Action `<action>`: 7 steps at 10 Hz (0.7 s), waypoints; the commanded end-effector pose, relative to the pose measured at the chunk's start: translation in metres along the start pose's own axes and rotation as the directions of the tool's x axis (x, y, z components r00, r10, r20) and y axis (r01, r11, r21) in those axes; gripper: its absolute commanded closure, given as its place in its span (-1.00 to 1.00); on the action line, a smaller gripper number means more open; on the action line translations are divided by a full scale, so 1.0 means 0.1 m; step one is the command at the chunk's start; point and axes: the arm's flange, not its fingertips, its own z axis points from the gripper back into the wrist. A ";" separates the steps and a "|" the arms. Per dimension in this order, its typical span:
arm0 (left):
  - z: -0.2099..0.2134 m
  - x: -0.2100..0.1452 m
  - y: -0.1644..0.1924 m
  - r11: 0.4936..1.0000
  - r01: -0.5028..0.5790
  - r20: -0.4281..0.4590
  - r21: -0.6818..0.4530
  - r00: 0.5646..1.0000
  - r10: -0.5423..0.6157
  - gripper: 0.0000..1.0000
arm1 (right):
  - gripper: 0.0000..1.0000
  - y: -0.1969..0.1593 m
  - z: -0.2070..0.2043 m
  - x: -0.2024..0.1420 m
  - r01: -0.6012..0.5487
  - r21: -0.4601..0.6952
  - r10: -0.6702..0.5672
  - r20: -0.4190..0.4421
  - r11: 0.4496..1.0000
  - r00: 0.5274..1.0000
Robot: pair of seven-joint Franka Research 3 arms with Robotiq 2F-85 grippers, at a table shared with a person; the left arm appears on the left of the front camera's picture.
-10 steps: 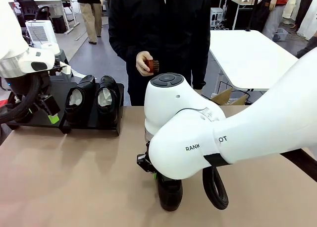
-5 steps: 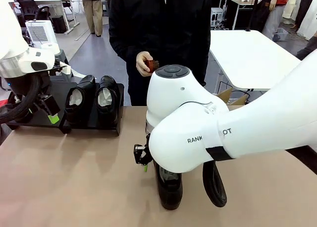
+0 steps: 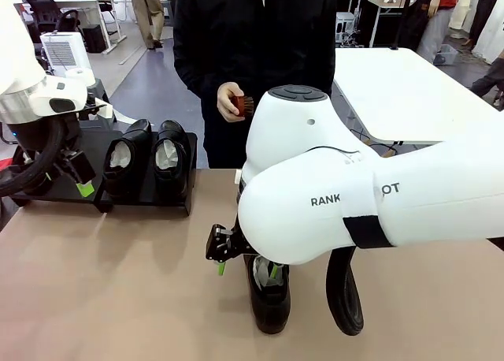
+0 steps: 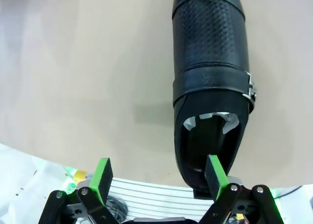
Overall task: Organize the shoes by placing them on the stand.
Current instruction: Pick up one Shoe and place it in the middle of the table.
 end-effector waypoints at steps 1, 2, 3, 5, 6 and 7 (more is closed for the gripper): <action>-0.01 -0.03 -0.01 1.000 -0.011 0.016 -0.001 1.000 0.011 -1.00 | -1.00 0.00 -0.04 0.07 0.055 -0.005 -0.055 0.026 0.998 0.998; -0.01 -0.03 -0.01 1.000 -0.011 0.016 -0.001 1.000 0.011 -1.00 | -1.00 0.00 -0.04 0.07 0.055 -0.005 -0.055 0.026 0.998 0.998; -0.01 -0.03 -0.01 1.000 -0.011 0.016 -0.001 1.000 0.011 -1.00 | -1.00 0.00 -0.04 0.07 0.055 -0.005 -0.055 0.026 0.998 0.998; -0.01 -0.03 -0.01 1.000 -0.011 0.016 -0.001 1.000 0.011 -1.00 | -1.00 0.00 -0.04 0.07 0.055 -0.005 -0.055 0.026 0.998 0.998; -0.01 -0.03 -0.01 1.000 -0.011 0.016 -0.001 1.000 0.011 -1.00 | -1.00 0.00 -0.04 0.07 0.055 -0.005 -0.055 0.026 0.998 0.998; -0.01 -0.03 -0.01 1.000 -0.011 0.016 -0.001 1.000 0.011 -1.00 | -1.00 0.00 -0.04 0.07 0.055 -0.005 -0.055 0.026 0.998 0.998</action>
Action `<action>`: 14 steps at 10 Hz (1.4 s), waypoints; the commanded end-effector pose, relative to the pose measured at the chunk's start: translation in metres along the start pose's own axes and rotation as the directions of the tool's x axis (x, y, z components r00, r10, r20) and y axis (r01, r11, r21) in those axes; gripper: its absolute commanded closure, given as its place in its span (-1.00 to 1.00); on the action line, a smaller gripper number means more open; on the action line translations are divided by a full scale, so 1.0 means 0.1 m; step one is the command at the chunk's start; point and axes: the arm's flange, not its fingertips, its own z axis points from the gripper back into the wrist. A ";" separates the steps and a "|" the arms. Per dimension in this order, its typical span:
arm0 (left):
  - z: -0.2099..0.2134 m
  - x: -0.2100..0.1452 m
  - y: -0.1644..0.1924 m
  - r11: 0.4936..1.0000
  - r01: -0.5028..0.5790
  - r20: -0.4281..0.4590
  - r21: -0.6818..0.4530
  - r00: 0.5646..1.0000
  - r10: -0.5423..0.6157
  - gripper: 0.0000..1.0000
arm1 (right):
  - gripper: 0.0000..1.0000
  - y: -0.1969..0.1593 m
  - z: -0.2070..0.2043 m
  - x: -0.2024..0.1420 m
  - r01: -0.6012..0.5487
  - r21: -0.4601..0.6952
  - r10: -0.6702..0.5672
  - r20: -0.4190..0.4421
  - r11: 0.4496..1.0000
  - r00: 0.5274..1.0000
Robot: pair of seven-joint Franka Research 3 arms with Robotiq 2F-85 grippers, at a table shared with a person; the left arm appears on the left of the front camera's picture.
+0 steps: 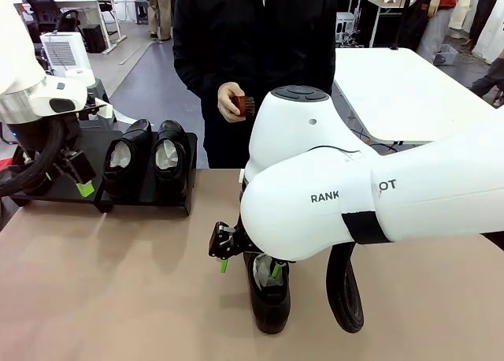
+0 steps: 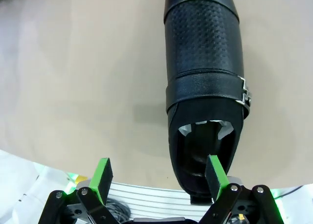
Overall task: Organize the shoes by placing them on the stand.
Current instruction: Pick up one Shoe and place it in the middle of the table, then place the Shoe from the middle of the table onto the Shoes Stand.
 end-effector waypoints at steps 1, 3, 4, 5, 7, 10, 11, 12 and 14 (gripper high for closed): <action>-0.01 -0.03 -0.01 1.000 -0.011 0.016 -0.001 1.000 0.011 -1.00 | -1.00 0.05 -0.02 0.01 0.022 -0.004 -0.022 0.026 1.000 0.999; -0.01 -0.03 -0.01 1.000 -0.011 0.016 -0.001 1.000 0.011 -1.00 | -1.00 0.05 -0.02 0.01 0.022 -0.004 -0.022 0.026 1.000 0.999; -0.01 -0.03 -0.01 1.000 -0.011 0.016 -0.001 1.000 0.011 -1.00 | -1.00 0.05 -0.02 0.01 0.022 -0.004 -0.022 0.026 1.000 0.999; -0.01 -0.03 -0.01 1.000 -0.011 0.016 -0.001 1.000 0.011 -1.00 | -1.00 0.05 -0.02 0.01 0.022 -0.004 -0.022 0.026 1.000 0.999; -0.01 -0.03 -0.01 1.000 -0.011 0.016 -0.001 1.000 0.011 -1.00 | -1.00 -0.17 0.37 -0.18 -0.015 0.006 0.015 0.064 1.000 0.998; -0.01 -0.03 -0.01 1.000 -0.011 0.016 -0.001 1.000 0.011 -1.00 | -1.00 -0.86 1.06 -0.17 0.028 0.083 -0.044 0.188 0.996 0.981; 0.00 0.00 0.00 1.000 -0.001 0.000 0.000 1.000 0.001 -1.00 | -1.00 -1.21 1.16 -0.04 0.051 0.096 -0.070 0.203 0.994 0.977; 0.01 -0.03 -0.22 0.998 0.004 0.003 -0.057 1.000 -0.004 -1.00 | -1.00 -1.56 1.20 0.10 0.109 0.058 -0.119 0.203 0.992 0.972; 0.08 -0.08 -0.76 0.969 -0.189 -0.080 -0.158 0.981 0.179 -1.00 | -1.00 -1.96 1.19 0.25 0.230 0.028 -0.231 0.191 0.973 0.954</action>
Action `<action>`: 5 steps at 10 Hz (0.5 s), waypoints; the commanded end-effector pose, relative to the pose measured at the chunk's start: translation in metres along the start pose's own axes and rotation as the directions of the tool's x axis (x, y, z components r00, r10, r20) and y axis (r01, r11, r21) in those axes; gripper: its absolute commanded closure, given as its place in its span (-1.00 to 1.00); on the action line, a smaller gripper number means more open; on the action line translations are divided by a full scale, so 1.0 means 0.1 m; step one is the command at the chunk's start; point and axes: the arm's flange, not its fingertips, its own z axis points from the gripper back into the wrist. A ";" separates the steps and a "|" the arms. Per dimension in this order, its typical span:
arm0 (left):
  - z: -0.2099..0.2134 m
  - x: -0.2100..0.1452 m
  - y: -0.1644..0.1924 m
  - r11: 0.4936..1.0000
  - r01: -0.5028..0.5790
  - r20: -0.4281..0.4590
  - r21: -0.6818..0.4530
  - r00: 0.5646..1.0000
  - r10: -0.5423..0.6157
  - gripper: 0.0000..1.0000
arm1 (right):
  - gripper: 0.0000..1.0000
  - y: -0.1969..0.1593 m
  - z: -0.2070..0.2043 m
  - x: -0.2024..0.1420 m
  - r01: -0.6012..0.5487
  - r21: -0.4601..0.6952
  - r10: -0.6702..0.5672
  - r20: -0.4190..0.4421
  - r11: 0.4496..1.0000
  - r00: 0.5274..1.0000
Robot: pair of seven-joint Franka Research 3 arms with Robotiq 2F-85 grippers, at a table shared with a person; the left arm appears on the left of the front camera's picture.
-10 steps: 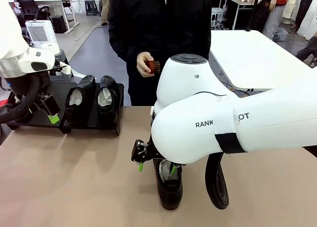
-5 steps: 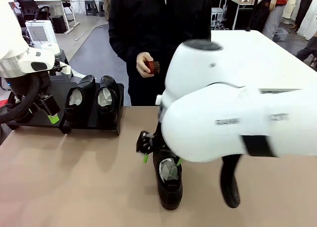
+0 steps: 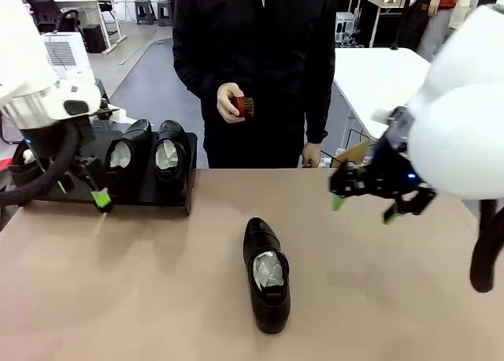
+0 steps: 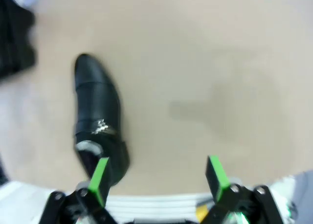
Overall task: Organize the shoes by placing them on the stand.
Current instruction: Place the Shoe from the middle of the table onto the Shoes Stand.
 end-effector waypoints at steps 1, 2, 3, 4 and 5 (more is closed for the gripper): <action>0.02 -0.08 -0.51 0.979 -0.186 0.007 -0.083 0.982 0.187 -1.00 | -1.00 -0.16 -0.03 0.15 0.071 -0.040 -0.071 0.000 0.997 0.997; 0.02 -0.09 -0.63 0.980 -0.176 -0.002 -0.092 0.984 0.177 -1.00 | -1.00 -0.24 -0.05 0.22 0.127 -0.023 -0.127 -0.009 0.992 0.992; 0.00 -0.03 -0.30 0.996 -0.078 -0.019 -0.042 0.997 0.077 -1.00 | -1.00 -0.20 -0.04 0.12 0.052 -0.020 -0.052 -0.003 0.998 0.999; 0.00 -0.03 -0.30 0.996 -0.078 -0.019 -0.042 0.997 0.077 -1.00 | -1.00 -0.20 -0.04 0.12 0.052 -0.020 -0.052 -0.003 0.998 0.999; 0.00 -0.03 -0.30 0.996 -0.078 -0.019 -0.042 0.997 0.077 -1.00 | -1.00 -0.20 -0.04 0.12 0.052 -0.020 -0.052 -0.003 0.998 0.999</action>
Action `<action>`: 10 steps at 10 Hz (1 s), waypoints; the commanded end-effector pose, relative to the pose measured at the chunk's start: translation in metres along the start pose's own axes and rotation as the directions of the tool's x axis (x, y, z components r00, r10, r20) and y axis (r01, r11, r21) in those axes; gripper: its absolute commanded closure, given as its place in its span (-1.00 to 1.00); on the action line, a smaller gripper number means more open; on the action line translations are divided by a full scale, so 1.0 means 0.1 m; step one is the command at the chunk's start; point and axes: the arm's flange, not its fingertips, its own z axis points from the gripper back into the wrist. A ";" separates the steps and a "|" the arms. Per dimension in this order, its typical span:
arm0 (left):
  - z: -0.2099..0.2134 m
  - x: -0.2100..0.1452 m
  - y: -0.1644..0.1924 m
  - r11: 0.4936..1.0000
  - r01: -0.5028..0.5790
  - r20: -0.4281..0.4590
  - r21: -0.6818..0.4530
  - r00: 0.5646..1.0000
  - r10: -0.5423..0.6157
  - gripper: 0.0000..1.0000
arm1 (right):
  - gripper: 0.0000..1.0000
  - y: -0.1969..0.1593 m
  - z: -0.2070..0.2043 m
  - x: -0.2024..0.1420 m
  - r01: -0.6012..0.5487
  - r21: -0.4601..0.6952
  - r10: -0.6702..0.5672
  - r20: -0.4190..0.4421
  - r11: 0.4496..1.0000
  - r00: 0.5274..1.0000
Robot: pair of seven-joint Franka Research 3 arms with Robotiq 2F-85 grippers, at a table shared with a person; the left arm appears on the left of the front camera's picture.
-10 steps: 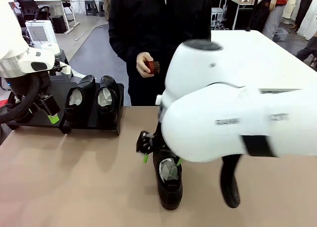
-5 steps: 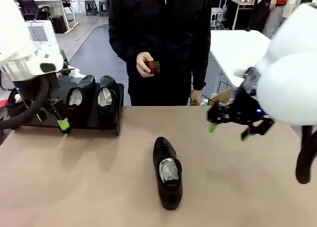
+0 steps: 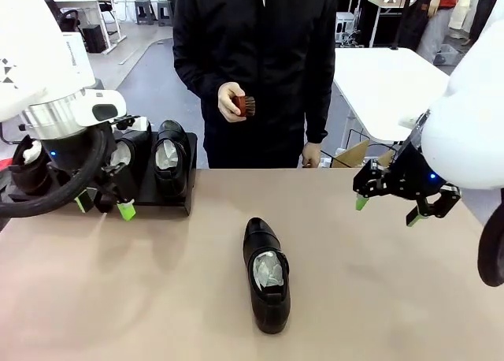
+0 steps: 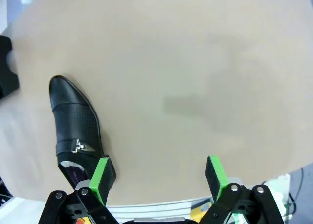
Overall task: Organize the shoes by placing them on the stand.
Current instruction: Place the Shoe from the middle of the table onto the Shoes Stand.
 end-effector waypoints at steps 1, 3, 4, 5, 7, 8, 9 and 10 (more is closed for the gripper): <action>0.01 -0.01 -0.11 1.000 -0.014 0.001 -0.007 1.000 0.014 -1.00 | -1.00 0.04 0.03 -0.03 -0.017 0.013 0.017 -0.003 1.000 1.000; -0.53 0.15 -0.85 0.978 -0.206 0.000 -0.026 0.979 0.206 -1.00 | -1.00 0.04 0.03 -0.03 -0.017 0.013 0.017 -0.003 1.000 1.000; -0.74 0.15 -1.16 0.953 -0.297 -0.015 -0.053 0.955 0.297 -1.00 | -1.00 0.04 0.03 -0.03 -0.017 0.013 0.017 -0.003 1.000 1.000; -0.95 0.14 -1.37 0.910 -0.413 -0.012 -0.020 0.911 0.413 -1.00 | -1.00 0.04 0.03 -0.03 -0.017 0.013 0.017 -0.003 1.000 1.000; -1.11 0.20 -1.55 0.848 -0.528 0.030 -0.043 0.848 0.529 -1.00 | -1.00 0.04 0.03 -0.03 -0.017 0.013 0.017 -0.003 1.000 1.000; -1.09 0.22 -1.65 0.836 -0.546 0.071 -0.053 0.833 0.548 -1.00 | -1.00 0.04 0.03 -0.03 -0.017 0.013 0.017 -0.003 1.000 1.000; -1.08 0.24 -1.75 0.829 -0.555 0.095 -0.061 0.824 0.559 -1.00 | -1.00 0.04 0.03 -0.03 -0.017 0.013 0.017 -0.003 1.000 1.000; -1.10 0.25 -1.84 0.862 -0.504 0.111 -0.055 0.855 0.507 -1.00 | -1.00 0.04 0.03 -0.03 -0.017 0.013 0.017 -0.003 1.000 1.000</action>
